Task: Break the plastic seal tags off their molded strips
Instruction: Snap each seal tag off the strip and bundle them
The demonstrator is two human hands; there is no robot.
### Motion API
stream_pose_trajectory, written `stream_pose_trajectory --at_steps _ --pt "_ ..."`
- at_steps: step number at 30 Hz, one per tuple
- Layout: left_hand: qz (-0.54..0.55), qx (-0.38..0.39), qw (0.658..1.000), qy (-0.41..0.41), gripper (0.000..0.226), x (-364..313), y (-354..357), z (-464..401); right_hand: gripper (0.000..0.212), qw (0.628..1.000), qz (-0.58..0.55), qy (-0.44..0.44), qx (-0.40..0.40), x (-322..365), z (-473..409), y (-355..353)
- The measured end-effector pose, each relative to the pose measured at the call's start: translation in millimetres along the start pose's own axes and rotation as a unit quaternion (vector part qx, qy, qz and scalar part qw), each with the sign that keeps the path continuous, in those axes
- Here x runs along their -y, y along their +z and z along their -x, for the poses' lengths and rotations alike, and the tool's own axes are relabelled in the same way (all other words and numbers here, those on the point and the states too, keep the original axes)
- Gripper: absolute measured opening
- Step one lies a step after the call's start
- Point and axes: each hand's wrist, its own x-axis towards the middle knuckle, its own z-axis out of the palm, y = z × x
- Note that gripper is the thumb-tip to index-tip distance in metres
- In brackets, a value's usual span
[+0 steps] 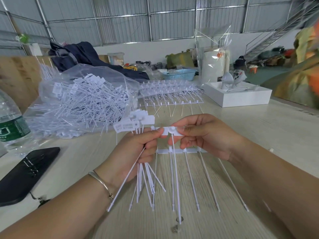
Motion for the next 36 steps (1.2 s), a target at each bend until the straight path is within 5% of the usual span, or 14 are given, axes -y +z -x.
stream_pose_trajectory --at_steps 8,15,19,27,36 --pt "-0.040 0.039 0.997 -0.050 0.023 -6 -3 3 0.019 0.997 -0.020 0.055 0.048 5 3 -5" --pt "0.000 0.089 0.996 -0.031 0.026 -7 -5 5 0.030 0.990 -0.116 0.065 -0.052 9 3 -28" --pt "0.016 0.037 0.999 -0.023 0.029 -1 1 1 0.026 0.989 -0.126 0.057 -0.057 4 -1 -17" --pt "0.078 -0.023 0.993 -0.087 0.028 4 4 -3 0.027 0.998 -0.045 -0.009 -0.043 -5 -1 7" --pt "0.028 0.067 0.994 -0.076 0.039 4 8 2 0.024 0.982 0.091 -0.098 -0.135 -10 -1 14"
